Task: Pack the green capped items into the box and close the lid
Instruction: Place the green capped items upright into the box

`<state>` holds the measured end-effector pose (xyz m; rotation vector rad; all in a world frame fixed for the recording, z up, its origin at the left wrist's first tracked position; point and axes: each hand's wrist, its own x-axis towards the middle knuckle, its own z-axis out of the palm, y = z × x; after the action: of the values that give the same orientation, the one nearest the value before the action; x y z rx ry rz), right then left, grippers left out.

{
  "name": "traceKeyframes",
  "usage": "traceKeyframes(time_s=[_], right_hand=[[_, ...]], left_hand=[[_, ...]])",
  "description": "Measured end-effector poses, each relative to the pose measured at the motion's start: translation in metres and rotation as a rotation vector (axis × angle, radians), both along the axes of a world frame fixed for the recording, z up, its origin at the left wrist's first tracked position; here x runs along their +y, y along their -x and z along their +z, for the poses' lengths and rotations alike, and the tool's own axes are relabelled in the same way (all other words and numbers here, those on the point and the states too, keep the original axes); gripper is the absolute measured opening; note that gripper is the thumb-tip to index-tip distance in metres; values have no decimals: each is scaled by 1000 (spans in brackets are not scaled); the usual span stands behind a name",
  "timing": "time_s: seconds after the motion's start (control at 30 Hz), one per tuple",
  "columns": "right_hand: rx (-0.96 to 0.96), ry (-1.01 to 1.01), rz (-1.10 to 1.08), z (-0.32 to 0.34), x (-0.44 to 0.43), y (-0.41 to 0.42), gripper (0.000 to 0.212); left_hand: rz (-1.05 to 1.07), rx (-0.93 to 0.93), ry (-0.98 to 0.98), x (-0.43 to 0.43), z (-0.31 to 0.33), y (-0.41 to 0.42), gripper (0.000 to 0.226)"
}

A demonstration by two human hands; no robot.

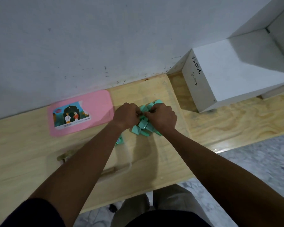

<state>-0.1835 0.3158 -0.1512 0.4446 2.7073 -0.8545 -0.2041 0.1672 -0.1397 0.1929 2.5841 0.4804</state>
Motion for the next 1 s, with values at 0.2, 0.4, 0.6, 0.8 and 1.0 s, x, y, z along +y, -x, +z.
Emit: traceKeyframes(time_s=[0.2,0.4,0.6,0.8,1.0], right_hand=[[-98,126,-39,-1,2,11,22],[-168,357,-86,10,11,11,18],[-136,581,-118,29,21,1,20],[-3,785,-29,63,13,-29,19],[88,779,55,85,-8,-63,18]], left_hand=[[-7,-25,-13,-2,1,4,40],[102,4,-160,-21,10,-2,31],[317,95,-371,-47,42,-16,21],[460,189,-485,-77,65,-54,24],[447,231,-558,-106,78,-95,19]])
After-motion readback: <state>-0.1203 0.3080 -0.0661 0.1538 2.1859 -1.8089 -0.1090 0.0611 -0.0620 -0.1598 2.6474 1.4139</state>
